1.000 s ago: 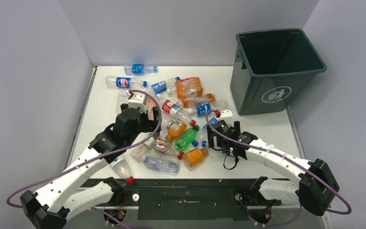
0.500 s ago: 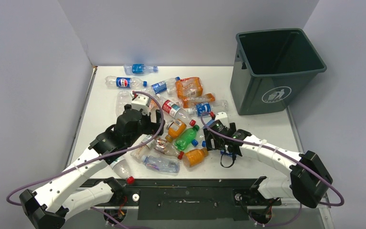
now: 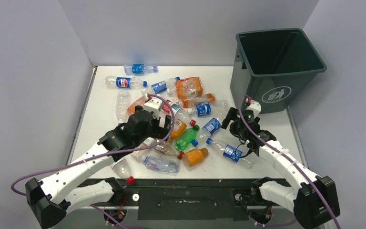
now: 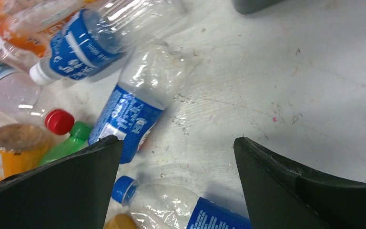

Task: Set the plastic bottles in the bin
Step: Pick up the plastic bottle at the center of the board.

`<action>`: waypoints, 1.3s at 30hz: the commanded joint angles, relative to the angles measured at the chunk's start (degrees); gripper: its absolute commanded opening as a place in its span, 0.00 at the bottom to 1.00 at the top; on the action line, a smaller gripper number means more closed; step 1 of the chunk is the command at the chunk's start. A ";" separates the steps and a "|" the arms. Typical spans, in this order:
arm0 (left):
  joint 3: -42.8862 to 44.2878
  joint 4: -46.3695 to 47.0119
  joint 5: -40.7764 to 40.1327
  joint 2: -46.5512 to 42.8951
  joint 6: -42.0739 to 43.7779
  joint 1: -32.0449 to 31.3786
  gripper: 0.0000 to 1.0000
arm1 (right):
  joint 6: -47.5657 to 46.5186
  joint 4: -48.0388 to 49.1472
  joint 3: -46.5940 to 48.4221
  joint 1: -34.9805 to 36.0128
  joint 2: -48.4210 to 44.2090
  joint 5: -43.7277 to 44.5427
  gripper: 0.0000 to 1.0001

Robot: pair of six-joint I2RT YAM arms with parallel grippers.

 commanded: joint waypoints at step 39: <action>1.23 1.65 -7.02 -0.94 1.15 -2.17 0.96 | 16.62 32.87 -2.50 -3.88 21.53 -12.71 0.50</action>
